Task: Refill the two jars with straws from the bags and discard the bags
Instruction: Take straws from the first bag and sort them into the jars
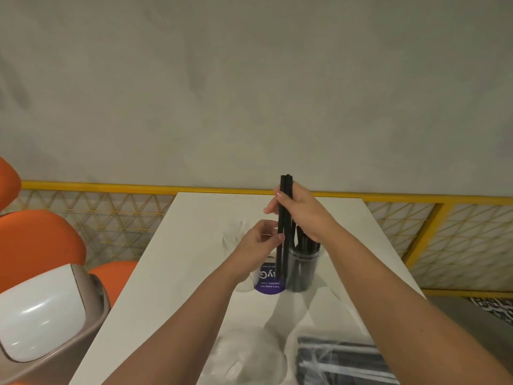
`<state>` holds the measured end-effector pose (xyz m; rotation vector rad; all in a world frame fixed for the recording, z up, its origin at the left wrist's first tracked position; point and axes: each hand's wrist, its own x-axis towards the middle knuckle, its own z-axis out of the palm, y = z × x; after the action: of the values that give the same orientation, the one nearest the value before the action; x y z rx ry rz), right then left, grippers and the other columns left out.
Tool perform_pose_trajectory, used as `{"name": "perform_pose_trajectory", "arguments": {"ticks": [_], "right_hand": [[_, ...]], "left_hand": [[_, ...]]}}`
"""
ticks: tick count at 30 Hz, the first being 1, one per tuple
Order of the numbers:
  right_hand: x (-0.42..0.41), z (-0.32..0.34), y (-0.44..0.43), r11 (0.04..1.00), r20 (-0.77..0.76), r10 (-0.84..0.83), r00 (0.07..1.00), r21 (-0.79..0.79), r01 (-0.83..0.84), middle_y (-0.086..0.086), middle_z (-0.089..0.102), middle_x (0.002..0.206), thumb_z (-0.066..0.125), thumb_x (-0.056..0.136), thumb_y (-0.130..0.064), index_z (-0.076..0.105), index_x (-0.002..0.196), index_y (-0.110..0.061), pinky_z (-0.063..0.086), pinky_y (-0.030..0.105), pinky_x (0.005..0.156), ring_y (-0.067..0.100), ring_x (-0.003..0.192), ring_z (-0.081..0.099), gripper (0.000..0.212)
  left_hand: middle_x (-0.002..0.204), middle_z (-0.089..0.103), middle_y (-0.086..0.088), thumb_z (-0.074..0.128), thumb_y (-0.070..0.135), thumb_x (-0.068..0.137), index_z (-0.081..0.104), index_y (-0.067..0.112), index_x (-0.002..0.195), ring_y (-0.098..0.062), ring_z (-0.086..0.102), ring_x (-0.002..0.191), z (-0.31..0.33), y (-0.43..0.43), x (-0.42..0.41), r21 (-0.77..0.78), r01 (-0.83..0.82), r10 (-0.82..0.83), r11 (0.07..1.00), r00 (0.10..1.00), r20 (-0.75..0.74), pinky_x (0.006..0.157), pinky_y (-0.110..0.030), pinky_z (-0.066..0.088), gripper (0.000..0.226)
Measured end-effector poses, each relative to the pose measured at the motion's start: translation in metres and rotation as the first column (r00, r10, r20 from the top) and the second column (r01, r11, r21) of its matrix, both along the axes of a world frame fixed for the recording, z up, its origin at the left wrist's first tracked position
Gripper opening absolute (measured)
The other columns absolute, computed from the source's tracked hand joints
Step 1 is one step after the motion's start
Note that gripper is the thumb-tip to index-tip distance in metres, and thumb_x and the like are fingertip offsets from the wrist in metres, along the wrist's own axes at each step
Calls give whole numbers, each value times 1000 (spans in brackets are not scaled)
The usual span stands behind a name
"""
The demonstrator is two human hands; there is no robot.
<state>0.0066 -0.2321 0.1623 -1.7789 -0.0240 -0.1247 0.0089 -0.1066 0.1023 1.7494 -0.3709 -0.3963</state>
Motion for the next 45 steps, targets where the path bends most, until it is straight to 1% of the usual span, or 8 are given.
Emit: {"name": "perform_pose_trajectory", "arguments": {"ticks": [4, 10, 15, 22, 30, 35, 40, 45], "right_hand": [[3, 2, -31, 985, 140, -145, 980, -77, 157, 3, 69, 82, 38, 100, -15, 47, 95, -16, 43, 31, 96, 10, 86, 63, 10], [10, -10, -46, 961, 318, -267, 910, 10, 278, -3, 62, 82, 38, 99, -15, 43, 102, -19, 45, 28, 92, 19, 96, 66, 7], [4, -42, -48, 946, 310, -293, 904, -42, 320, -5, 59, 87, 41, 98, -10, 34, 127, -21, 44, 3, 76, 13, 94, 65, 32], [-1, -72, -50, 837, 342, -328, 880, -327, 439, 7, 58, 107, 47, 94, -6, 55, 118, -12, 49, 28, 85, 20, 103, 57, 26], [-21, -65, -17, 734, 526, -86, 846, -540, 411, 5, 57, 104, 52, 90, -9, 64, 103, -8, 36, 20, 86, 13, 102, 45, 17], [-44, -90, 18, 718, 89, 201, 976, -691, -85, -1, 47, 114, 61, 88, -20, 57, 120, -12, 39, 23, 94, 13, 108, 44, 34], [-71, -146, 44, 446, -441, 321, 838, -710, -544, 3, 24, 145, 77, 73, -36, 22, 146, -20, 31, 34, 110, 21, 133, 27, 93], [-83, -196, 63, 273, -569, 292, 769, -721, -637, 5, 22, 144, 83, 64, -35, 8, 147, -33, 36, 41, 104, 27, 131, 29, 111]], "left_hand": [[149, 35, 4, 55, 27, 93, 30, 24, 144, -17, 37, 134, -10, -12, 1, 137, -42, 32, 990, 996, 78, 102, -36, 40, 57], [153, 29, 2, 58, 32, 91, 20, 32, 148, -19, 35, 135, -18, -17, 0, 249, -27, 5, 968, 996, 89, 103, -40, 43, 68], [152, 31, 3, 61, 32, 89, 21, 32, 147, -21, 40, 132, -20, -18, -3, 291, -38, 6, 956, 994, 113, 100, -46, 48, 71], [153, 28, 4, 59, 25, 91, 22, 27, 147, -20, 33, 137, -17, -14, -12, 302, -60, -15, 951, 971, 240, 106, -42, 42, 67], [124, 55, 0, 59, 13, 90, 53, 14, 127, -10, 54, 107, -35, 17, -28, 324, -54, -89, 945, 907, 411, 78, 0, 37, 38], [128, 52, -2, 61, 35, 88, 52, 16, 130, -17, 51, 115, -75, 68, -37, 577, 42, -247, 815, 927, 281, 99, -21, 40, 47], [157, 6, 5, 55, 90, 25, 5, 31, 150, -23, 13, 143, -113, 116, -58, 857, 292, -398, 425, 910, -112, 116, -43, 19, 146], [159, -4, -2, 70, 78, 43, -4, 26, 150, -28, 4, 145, -146, 133, -70, 926, 203, -369, 320, 926, -75, 115, -46, 15, 140]]}}
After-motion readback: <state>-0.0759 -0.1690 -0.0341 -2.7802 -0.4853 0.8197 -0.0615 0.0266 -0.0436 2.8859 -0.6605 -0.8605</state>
